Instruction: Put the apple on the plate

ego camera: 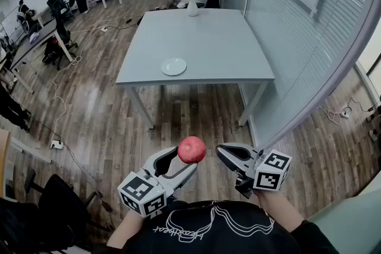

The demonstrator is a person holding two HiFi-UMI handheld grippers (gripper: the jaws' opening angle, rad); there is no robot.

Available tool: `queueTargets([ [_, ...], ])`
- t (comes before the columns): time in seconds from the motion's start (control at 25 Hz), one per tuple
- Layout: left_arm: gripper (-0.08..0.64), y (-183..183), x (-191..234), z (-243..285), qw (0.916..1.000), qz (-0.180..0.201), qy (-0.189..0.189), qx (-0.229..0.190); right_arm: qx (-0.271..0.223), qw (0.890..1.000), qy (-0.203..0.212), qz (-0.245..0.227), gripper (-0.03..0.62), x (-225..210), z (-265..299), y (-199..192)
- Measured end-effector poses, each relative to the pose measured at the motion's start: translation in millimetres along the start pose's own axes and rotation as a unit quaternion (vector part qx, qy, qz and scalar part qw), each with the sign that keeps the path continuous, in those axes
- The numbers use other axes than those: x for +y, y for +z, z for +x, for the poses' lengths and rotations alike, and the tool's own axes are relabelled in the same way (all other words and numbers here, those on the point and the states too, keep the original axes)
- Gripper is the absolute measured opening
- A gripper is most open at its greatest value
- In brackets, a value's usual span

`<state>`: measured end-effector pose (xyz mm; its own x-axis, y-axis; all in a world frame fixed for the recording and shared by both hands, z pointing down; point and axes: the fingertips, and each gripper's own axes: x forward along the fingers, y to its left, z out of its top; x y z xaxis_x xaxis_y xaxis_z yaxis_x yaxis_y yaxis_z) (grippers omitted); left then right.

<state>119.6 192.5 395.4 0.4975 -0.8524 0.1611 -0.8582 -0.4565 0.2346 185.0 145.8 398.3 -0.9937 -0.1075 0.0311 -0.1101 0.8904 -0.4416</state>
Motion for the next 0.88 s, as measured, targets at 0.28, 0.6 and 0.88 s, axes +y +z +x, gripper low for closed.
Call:
queueTargets([
  [0.28,0.275,15,-12,2,0.9999,0.008,-0.009,-0.005,-0.015,1.0,-0.004,-0.014,0.009,4,-12,17],
  [0.6,0.275,23,-22,8,0.9996,0.025,-0.012,-0.008,-0.031,0.999,0.012,-0.025,0.009,9,-16,29],
  [0.88,0.276,28,-5,23,0.9996,0.021,-0.013,-0.01,-0.031,0.999,0.001,-0.027,0.009,-11,-14,34],
])
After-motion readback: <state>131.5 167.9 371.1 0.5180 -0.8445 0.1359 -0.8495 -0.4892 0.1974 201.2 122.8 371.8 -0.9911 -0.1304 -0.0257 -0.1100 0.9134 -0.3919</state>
